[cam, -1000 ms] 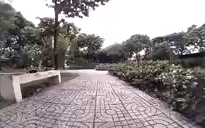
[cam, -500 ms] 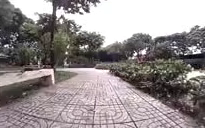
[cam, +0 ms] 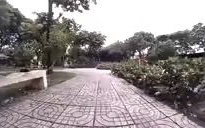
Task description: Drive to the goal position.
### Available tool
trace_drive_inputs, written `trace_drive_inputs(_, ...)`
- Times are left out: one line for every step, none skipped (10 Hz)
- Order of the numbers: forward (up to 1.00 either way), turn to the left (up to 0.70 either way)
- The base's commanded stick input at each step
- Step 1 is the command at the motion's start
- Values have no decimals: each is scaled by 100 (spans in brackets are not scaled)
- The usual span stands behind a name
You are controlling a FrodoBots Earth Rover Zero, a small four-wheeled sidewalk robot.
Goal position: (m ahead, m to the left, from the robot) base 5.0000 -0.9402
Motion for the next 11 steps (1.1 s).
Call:
trace_drive_inputs(100,0)
trace_drive_inputs(100,0)
trace_drive_inputs(100,0)
trace_drive_inputs(100,0)
trace_drive_inputs(100,0)
trace_drive_inputs(100,0)
trace_drive_inputs(100,0)
trace_drive_inputs(100,0)
trace_drive_inputs(100,0)
trace_drive_inputs(100,0)
trace_drive_inputs(100,0)
